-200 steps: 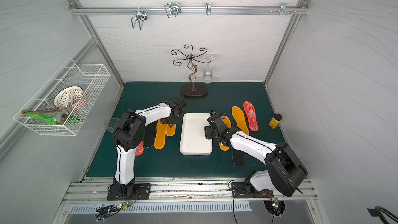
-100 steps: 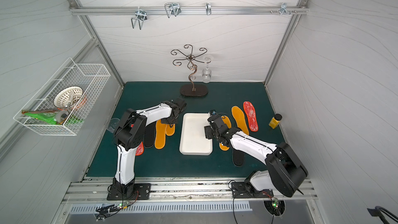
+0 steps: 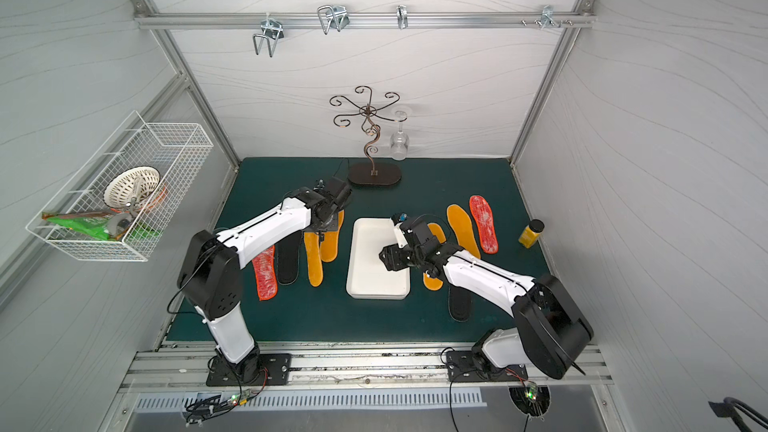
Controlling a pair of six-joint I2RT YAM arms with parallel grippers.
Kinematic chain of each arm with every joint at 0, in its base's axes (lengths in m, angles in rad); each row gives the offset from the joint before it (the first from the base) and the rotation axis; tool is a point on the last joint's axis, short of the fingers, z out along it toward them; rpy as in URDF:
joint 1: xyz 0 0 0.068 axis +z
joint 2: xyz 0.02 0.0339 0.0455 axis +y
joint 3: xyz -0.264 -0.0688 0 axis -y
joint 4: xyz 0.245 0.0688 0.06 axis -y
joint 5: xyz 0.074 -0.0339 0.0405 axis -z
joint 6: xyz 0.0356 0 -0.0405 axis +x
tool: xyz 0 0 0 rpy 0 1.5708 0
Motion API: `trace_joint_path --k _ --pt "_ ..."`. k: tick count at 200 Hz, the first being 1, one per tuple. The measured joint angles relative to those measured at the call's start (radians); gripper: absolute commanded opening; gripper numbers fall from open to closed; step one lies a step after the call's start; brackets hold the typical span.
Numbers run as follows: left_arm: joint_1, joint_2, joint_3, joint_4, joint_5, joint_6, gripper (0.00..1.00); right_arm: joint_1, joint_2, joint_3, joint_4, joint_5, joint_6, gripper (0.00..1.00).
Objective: Put the insoles into the storage box
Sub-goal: Pick up the insole from the center of the board.
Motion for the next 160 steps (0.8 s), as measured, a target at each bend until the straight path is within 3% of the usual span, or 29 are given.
trace_joint_path --k 24,58,119,160 --pt "-0.002 -0.071 -0.004 -0.032 0.008 -0.009 0.00 0.009 0.047 0.059 0.047 -0.153 0.057 0.68" --pt "-0.002 -0.093 -0.004 -0.059 0.033 -0.029 0.00 0.064 0.111 0.087 0.139 -0.228 0.135 0.73" --pt "-0.012 -0.095 -0.004 -0.058 0.121 -0.078 0.00 0.169 0.291 0.068 0.458 -0.189 0.308 0.74" --pt "-0.014 -0.108 -0.004 -0.050 0.146 -0.103 0.00 0.242 0.402 0.070 0.561 -0.105 0.313 0.74"
